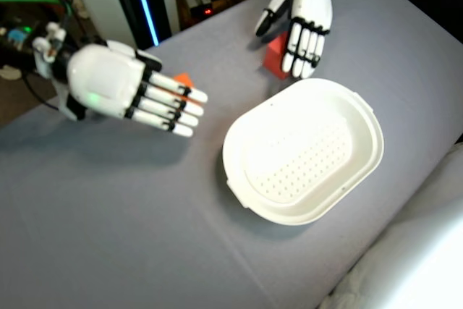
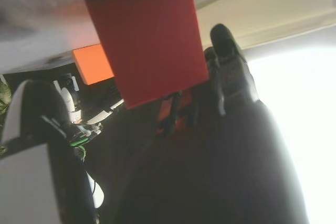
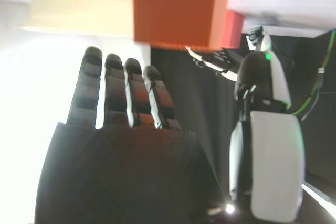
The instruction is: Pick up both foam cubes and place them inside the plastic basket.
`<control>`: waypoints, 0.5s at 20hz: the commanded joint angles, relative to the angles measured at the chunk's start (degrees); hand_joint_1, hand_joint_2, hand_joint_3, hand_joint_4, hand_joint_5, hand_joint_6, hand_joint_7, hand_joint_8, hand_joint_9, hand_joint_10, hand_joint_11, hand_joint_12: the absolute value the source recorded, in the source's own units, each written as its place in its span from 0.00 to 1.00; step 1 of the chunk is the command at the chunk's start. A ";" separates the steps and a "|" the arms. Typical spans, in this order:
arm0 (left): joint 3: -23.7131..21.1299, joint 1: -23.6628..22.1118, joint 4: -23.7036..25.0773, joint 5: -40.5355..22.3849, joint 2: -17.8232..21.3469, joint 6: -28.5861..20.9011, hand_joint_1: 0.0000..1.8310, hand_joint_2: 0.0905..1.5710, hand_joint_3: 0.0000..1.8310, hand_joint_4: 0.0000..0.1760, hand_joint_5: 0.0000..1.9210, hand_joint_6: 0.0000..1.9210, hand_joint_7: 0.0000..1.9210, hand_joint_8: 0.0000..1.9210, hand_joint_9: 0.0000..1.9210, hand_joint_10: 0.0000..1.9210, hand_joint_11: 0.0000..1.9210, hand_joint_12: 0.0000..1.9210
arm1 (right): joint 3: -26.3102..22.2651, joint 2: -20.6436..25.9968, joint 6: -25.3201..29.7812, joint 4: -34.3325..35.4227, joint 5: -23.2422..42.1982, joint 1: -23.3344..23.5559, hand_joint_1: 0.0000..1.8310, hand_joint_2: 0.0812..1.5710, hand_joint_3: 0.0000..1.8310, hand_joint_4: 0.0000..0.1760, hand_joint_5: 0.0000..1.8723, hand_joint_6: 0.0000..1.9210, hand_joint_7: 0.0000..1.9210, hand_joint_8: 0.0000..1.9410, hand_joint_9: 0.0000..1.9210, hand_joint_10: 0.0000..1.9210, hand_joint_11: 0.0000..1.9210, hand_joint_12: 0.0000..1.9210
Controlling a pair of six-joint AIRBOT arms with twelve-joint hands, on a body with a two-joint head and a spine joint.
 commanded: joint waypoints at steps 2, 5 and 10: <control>-0.16 -0.23 0.06 -5.22 -0.33 -0.45 0.73 0.78 0.00 0.00 0.31 0.60 0.36 0.75 0.41 0.83 0.38 0.88 | 0.58 -0.23 1.27 -0.56 6.24 0.83 0.73 0.74 0.00 0.00 0.37 0.59 0.44 0.62 0.44 0.71 0.41 0.77; -1.98 -0.52 -0.18 -9.73 2.08 0.91 0.72 0.80 0.00 0.00 0.31 0.66 0.34 0.80 0.40 0.88 0.38 0.90 | 0.15 1.02 1.30 -2.62 7.88 2.70 0.74 0.76 0.00 0.00 0.35 0.64 0.42 0.67 0.43 0.79 0.35 0.88; -1.46 -5.64 -0.36 -13.64 3.50 3.21 0.74 0.76 0.00 0.00 0.35 0.61 0.40 0.72 0.42 0.81 0.38 0.84 | 0.81 3.28 0.23 -4.23 12.47 8.30 0.73 0.77 0.00 0.00 0.33 0.67 0.41 0.68 0.40 0.79 0.34 0.84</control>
